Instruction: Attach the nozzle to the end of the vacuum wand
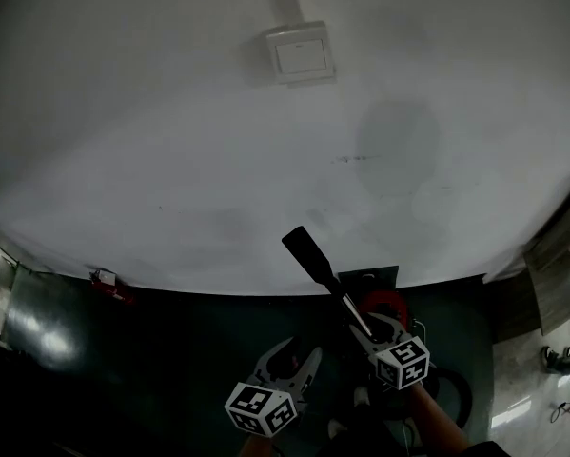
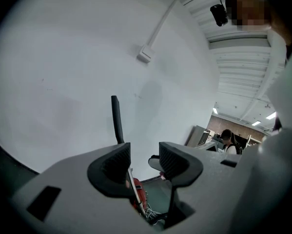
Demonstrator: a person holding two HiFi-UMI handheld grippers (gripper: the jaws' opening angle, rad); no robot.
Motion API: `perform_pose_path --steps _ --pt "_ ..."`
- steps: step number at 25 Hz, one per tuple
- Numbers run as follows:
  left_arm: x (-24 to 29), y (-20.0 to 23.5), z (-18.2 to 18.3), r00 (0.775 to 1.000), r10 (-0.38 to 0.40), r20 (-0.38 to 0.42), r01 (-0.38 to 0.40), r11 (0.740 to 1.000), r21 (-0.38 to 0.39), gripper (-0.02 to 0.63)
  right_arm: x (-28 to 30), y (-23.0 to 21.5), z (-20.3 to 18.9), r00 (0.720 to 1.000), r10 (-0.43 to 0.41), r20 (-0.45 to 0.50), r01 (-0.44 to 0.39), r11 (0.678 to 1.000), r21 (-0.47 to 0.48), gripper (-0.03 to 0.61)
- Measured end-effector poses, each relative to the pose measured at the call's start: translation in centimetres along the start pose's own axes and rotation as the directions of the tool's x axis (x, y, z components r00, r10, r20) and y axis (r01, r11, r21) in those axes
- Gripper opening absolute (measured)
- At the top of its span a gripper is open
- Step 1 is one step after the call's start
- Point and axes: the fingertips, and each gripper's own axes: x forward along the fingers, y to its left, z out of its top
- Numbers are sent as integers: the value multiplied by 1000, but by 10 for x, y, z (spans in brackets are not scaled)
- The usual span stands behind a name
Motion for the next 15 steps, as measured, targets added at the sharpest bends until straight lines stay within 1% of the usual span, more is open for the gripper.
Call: perform_pose_path --steps 2,4,7,9,11,14,15 --pt "-12 -10 3 1000 -8 20 8 1000 10 183 -21 17 12 999 -7 46 6 999 33 155" --pt "-25 -18 6 999 -15 39 15 1000 20 162 -41 35 24 996 -19 88 14 998 62 153" --pt "-43 -31 8 998 -35 57 32 999 39 128 -68 62 39 987 -30 158 14 995 96 104" --pt "-53 -42 7 997 -47 65 43 998 53 108 -83 75 42 983 -38 178 23 996 86 69" --pt "-61 -51 7 996 -49 74 44 997 67 83 -96 87 43 982 -38 187 24 997 80 51" --pt "-69 -59 11 994 -46 95 38 996 81 48 -110 102 50 975 -23 221 -2 994 113 35" --pt "-72 -61 14 993 -42 106 33 996 85 27 -114 106 53 974 -20 227 -7 993 117 31"
